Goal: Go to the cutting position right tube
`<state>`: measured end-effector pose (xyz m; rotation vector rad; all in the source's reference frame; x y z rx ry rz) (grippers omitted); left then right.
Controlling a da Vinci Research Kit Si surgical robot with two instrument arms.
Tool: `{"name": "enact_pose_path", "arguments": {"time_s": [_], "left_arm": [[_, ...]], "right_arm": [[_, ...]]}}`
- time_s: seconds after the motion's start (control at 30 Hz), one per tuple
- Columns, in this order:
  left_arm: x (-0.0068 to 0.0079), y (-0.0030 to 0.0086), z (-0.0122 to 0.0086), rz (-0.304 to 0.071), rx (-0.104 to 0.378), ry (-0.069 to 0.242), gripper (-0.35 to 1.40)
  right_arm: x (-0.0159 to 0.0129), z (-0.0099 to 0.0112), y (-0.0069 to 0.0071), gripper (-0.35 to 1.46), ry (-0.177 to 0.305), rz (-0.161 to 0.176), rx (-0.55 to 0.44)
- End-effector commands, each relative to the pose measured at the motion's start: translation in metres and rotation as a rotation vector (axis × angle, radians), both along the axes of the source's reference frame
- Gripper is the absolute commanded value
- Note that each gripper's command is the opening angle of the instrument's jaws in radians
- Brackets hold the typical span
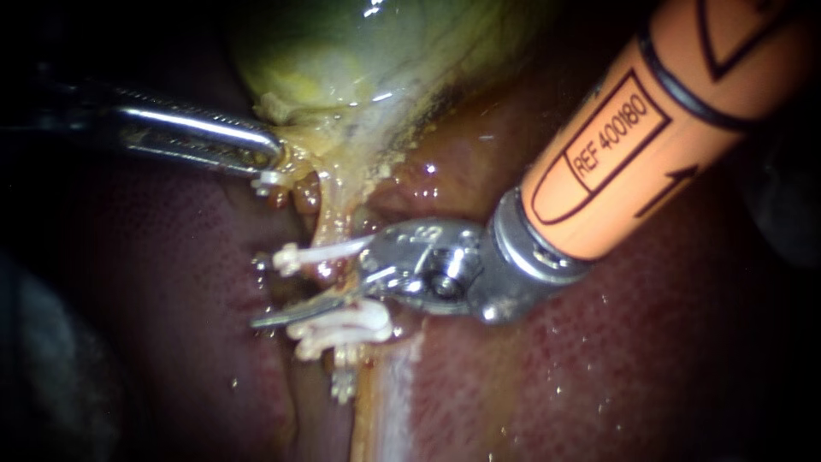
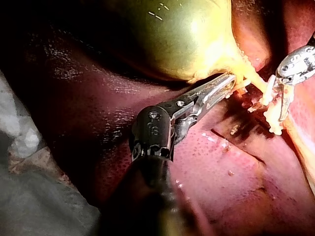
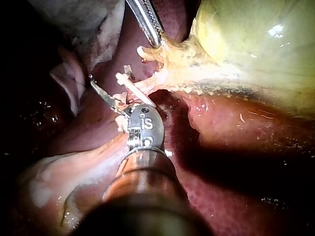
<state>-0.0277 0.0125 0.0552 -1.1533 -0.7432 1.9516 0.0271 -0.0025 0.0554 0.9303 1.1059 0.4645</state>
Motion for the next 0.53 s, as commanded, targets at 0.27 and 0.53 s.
{"name": "enact_pose_path", "arguments": {"time_s": [0.27,0.53], "left_arm": [[0.0000,0.0000,0.0000,0.001,0.000,0.000,-0.35],[0.0000,0.0001,0.0001,0.001,0.000,-0.001,-0.35]], "right_arm": [[0.0000,-0.0006,0.0004,1.26,0.008,0.006,0.009],[0.0000,-0.0005,0.0004,1.26,0.011,0.007,0.009]]}}
